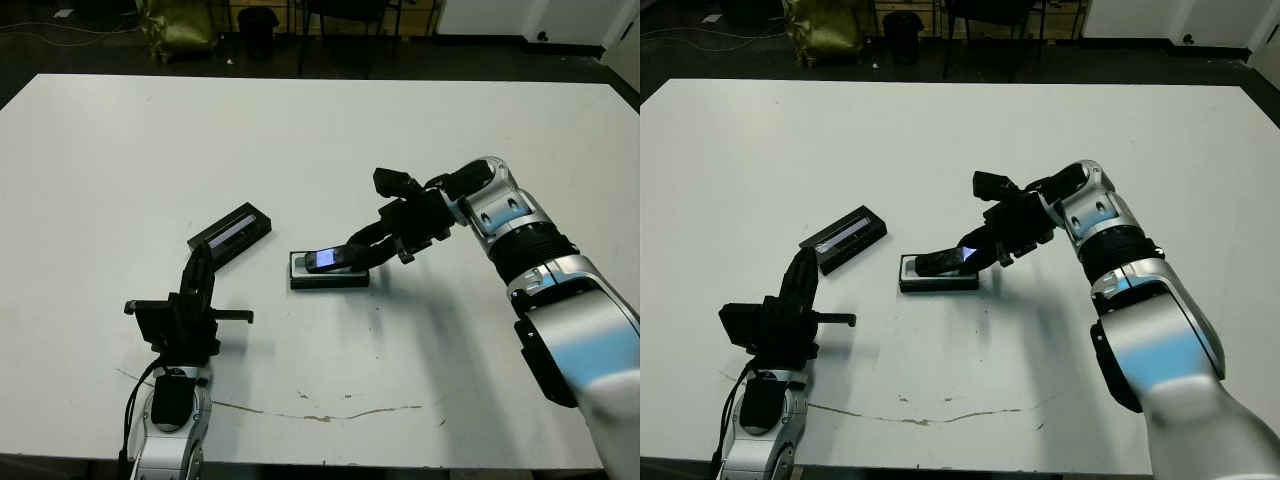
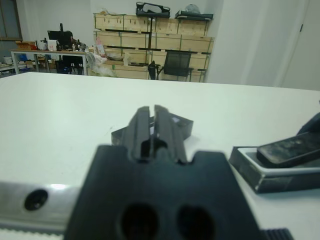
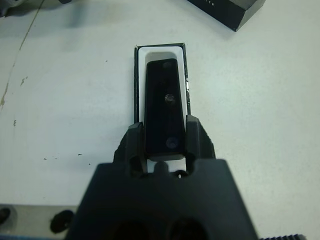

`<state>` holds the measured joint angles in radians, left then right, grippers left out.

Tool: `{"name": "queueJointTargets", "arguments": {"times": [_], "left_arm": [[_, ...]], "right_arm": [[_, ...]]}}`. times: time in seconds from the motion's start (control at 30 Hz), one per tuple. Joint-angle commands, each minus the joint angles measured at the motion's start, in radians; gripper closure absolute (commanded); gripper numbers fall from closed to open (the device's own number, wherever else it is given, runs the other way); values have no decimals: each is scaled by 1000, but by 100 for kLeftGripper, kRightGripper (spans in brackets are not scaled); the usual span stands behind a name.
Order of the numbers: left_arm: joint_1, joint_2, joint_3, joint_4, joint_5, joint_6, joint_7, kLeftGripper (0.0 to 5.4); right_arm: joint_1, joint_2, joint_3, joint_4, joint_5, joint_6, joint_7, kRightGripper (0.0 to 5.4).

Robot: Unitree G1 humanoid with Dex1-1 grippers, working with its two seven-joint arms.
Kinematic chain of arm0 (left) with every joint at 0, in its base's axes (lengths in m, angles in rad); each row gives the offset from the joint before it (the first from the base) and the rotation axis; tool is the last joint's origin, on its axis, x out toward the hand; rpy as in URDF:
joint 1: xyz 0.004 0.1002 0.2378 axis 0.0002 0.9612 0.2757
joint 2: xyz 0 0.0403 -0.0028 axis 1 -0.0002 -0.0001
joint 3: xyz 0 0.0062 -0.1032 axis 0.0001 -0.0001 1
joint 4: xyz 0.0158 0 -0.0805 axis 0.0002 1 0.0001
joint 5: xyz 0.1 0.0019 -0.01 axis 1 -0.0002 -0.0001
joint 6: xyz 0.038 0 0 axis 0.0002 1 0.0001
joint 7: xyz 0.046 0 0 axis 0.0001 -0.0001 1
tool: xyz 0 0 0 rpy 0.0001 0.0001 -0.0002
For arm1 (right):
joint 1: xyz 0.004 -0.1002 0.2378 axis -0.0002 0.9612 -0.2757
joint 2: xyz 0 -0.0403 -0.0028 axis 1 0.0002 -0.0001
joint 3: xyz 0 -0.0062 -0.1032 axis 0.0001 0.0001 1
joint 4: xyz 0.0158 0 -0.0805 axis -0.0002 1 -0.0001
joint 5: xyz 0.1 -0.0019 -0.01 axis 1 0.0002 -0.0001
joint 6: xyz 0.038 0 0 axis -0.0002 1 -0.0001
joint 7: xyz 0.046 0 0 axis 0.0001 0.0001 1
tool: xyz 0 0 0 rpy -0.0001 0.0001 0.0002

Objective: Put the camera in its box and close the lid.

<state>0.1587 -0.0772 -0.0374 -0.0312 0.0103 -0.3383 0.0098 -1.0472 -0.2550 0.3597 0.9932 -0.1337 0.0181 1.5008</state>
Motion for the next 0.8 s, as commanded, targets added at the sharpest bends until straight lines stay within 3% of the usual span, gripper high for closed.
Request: {"name": "queueJointTargets", "arguments": {"times": [0.03,0.27,0.43,0.8], "left_arm": [[14,4,-1,10,8,17,7,540],[17,2,-2,2,1,25,4,540],[16,1,-1,10,7,12,7,540],[20,2,-2,0,16,25,15,540]], "right_arm": [[16,8,10,4,-11,-1,-6,492],[17,19,19,16,-15,-37,-8,492],[9,28,31,27,-24,-10,-9,492],[16,46,39,26,-40,-45,-27,492]]}}
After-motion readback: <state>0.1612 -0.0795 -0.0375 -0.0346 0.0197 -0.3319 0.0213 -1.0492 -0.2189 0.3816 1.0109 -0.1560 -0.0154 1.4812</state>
